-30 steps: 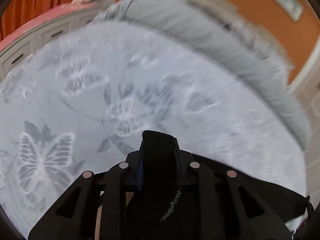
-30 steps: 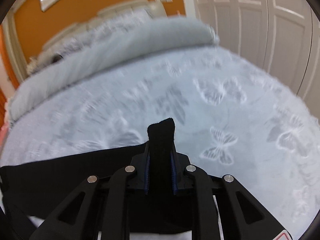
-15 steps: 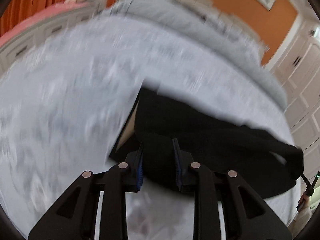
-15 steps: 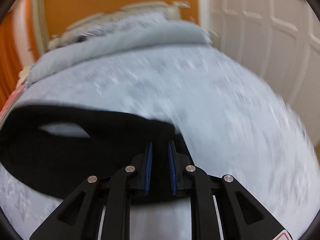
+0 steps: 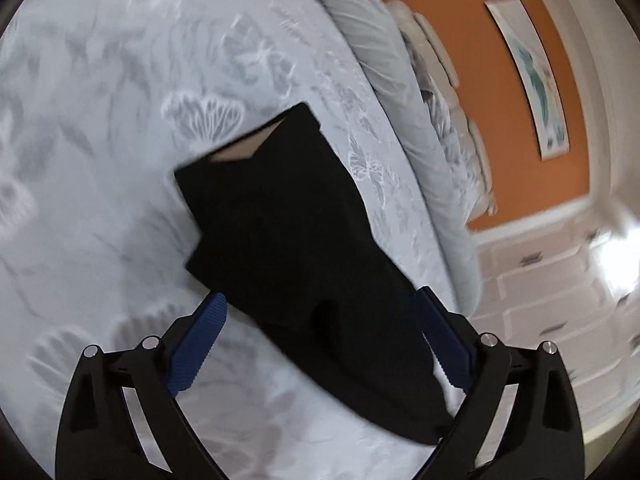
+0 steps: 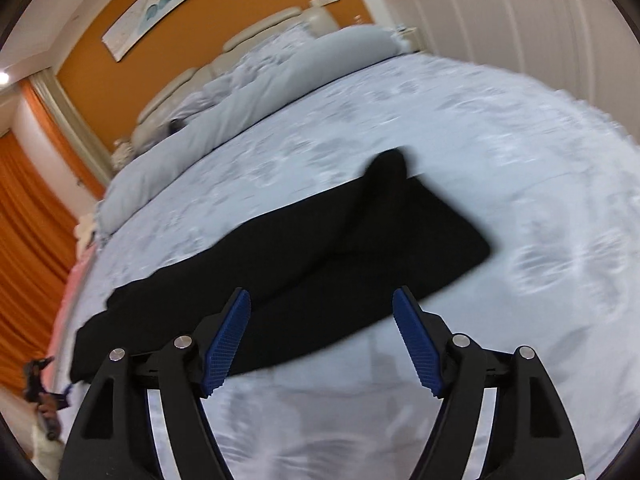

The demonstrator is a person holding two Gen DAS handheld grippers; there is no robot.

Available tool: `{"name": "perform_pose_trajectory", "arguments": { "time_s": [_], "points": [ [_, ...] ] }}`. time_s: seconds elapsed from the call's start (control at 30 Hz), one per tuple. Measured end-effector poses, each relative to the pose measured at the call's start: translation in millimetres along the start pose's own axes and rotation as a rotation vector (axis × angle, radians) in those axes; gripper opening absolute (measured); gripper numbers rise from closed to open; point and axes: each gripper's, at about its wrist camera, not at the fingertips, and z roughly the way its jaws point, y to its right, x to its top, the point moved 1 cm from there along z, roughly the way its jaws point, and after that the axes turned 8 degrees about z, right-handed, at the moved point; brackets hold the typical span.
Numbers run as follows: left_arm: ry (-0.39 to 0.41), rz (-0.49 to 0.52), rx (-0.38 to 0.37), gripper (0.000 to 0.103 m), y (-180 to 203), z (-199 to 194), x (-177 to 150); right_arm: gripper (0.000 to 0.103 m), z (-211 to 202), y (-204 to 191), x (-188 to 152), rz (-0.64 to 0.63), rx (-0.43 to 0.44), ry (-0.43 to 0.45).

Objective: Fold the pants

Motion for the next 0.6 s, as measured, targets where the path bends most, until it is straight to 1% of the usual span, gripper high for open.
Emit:
{"name": "perform_pose_trajectory", "arguments": {
  "time_s": [0.1, 0.13, 0.17, 0.2, 0.23, 0.27, 0.3, 0.37, 0.4, 0.43, 0.47, 0.5, 0.53, 0.57, 0.6],
  "points": [
    [-0.042, -0.07, 0.001, 0.09, -11, 22, 1, 0.072, 15, -30, -15, 0.01, 0.036, -0.029],
    [-0.05, -0.109, -0.018, 0.081, -15, 26, 2, 0.072, 20, -40, -19, 0.004, 0.041, -0.037],
    [-0.057, -0.14, -0.035, 0.064, -17, 31, 6, 0.072, 23, -46, -23, 0.0, 0.044, -0.044],
    [-0.064, -0.148, -0.039, 0.052, -18, 32, 10, 0.072, 27, -55, -28, -0.003, 0.05, -0.056],
    [-0.072, -0.139, -0.055, 0.02, -16, 33, 15, 0.072, 29, -59, -32, -0.003, 0.051, -0.062],
    [-0.078, -0.11, -0.075, 0.006, -11, 32, 23, 0.072, 31, -64, -36, 0.0, 0.054, -0.065],
    [-0.061, -0.052, -0.08, 0.006, 1, 24, 34, 0.072, 32, -70, -38, 0.005, 0.061, -0.063],
    [0.036, 0.12, -0.059, 0.006, 31, -7, 54, 0.072, 29, -77, -40, 0.005, 0.075, -0.048],
    [0.059, 0.17, -0.053, 0.006, 38, -18, 57, 0.072, 27, -80, -41, -0.006, 0.082, -0.039],
    [0.072, 0.205, -0.021, 0.005, 40, -24, 59, 0.072, 26, -81, -43, -0.019, 0.078, -0.034],
    [0.075, 0.239, 0.089, 0.006, 32, -26, 60, 0.072, 25, -81, -44, -0.047, 0.056, -0.03],
    [0.051, 0.248, 0.173, 0.006, 21, -22, 59, 0.074, 25, -79, -44, -0.063, 0.03, -0.03],
    [0.008, 0.238, 0.253, 0.005, 2, -14, 55, 0.074, 24, -74, -45, -0.068, 0.001, -0.03],
    [-0.028, 0.214, 0.292, 0.005, -16, -8, 48, 0.074, 23, -64, -45, -0.056, -0.05, -0.031],
    [-0.032, 0.191, 0.29, 0.005, -26, -7, 42, 0.074, 22, -54, -44, -0.031, -0.094, -0.033]
  ]
}}
